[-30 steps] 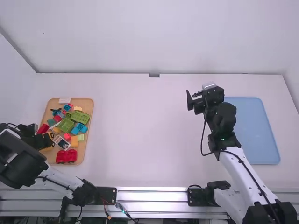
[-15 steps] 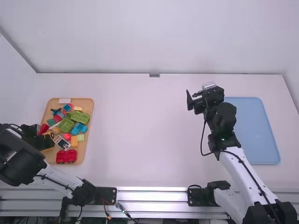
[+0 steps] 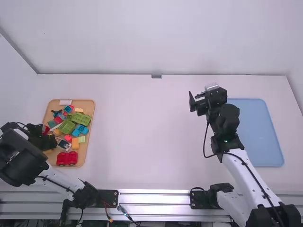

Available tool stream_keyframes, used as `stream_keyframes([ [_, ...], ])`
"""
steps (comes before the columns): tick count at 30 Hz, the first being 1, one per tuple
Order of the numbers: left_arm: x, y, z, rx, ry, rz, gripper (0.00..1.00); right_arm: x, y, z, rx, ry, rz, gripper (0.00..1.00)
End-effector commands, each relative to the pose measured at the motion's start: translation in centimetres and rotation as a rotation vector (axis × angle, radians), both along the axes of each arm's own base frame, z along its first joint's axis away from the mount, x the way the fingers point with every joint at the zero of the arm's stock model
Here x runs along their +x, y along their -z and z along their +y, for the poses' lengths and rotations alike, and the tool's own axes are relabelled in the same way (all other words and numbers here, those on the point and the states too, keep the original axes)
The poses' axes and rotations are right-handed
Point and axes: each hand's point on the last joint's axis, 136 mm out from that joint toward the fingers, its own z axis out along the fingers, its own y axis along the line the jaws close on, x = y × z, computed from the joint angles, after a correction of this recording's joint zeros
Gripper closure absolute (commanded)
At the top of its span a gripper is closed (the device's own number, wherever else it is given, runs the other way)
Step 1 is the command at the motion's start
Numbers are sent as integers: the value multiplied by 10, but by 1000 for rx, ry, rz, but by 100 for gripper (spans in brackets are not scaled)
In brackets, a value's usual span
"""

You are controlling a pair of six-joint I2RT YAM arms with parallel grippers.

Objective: Assemble lego blocks to make yellow taxi

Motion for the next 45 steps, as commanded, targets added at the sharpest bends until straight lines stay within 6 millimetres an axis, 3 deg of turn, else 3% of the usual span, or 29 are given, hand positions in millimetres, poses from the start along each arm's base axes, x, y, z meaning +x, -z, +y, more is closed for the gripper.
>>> stream_keyframes([
  [1, -8, 6, -2, -26, -40, 3, 9, 4, -20, 0, 11, 3, -39, 1],
  [6, -2, -4, 2, -59, -49, -62, 5, 4, -22, 1, 13, 1, -51, 1],
  [14, -7, -18, 6, -66, -7, -21, 7, 4, -21, 0, 13, 1, -46, 1],
  [20, -16, -14, 11, -26, 21, 33, 7, 4, -21, 0, 12, 1, -46, 1],
  [21, -16, -12, 8, -25, 54, 33, 3, 3, -21, 1, 13, -1, -47, 1],
  [24, -17, -8, 3, -18, 148, 42, 5, 4, -23, 0, 14, 1, -53, 1],
  [34, -14, -7, 4, -9, 152, 22, 4, 2, -25, 7, 15, -16, -61, 1],
  [45, -14, 6, 2, 22, 151, 13, 1, 3, -25, 5, 15, -12, -61, 1],
])
